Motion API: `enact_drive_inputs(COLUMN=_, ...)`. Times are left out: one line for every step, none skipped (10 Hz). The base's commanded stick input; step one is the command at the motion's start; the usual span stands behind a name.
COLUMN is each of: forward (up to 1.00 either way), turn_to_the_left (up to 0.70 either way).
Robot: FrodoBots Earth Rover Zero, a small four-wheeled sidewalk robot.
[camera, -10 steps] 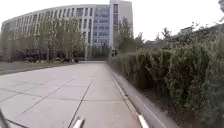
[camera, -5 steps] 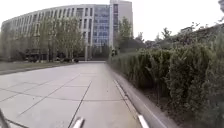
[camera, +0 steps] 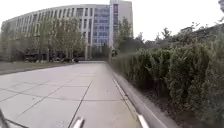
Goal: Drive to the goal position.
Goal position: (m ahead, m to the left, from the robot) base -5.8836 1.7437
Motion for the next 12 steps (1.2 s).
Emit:
enact_drive_inputs(forward=0.03, turn_to_the_left=0.00)
enact_drive_inputs(forward=0.02, turn_to_the_left=0.00)
enact_drive_inputs(forward=0.00, turn_to_the_left=0.00)
enact_drive_inputs(forward=0.01, turn_to_the_left=0.00)
enact_drive_inputs(forward=0.02, turn_to_the_left=0.00)
enact_drive_inputs(forward=0.04, turn_to_the_left=0.00)
enact_drive_inputs(forward=0.00, turn_to_the_left=0.00)
enact_drive_inputs(forward=0.00, turn_to_the_left=0.00)
enact_drive_inputs(forward=0.02, turn_to_the_left=0.00)
enact_drive_inputs(forward=0.03, turn_to_the_left=0.00)
enact_drive_inputs(forward=0.03, turn_to_the_left=0.00)
enact_drive_inputs(forward=0.00, turn_to_the_left=0.00)
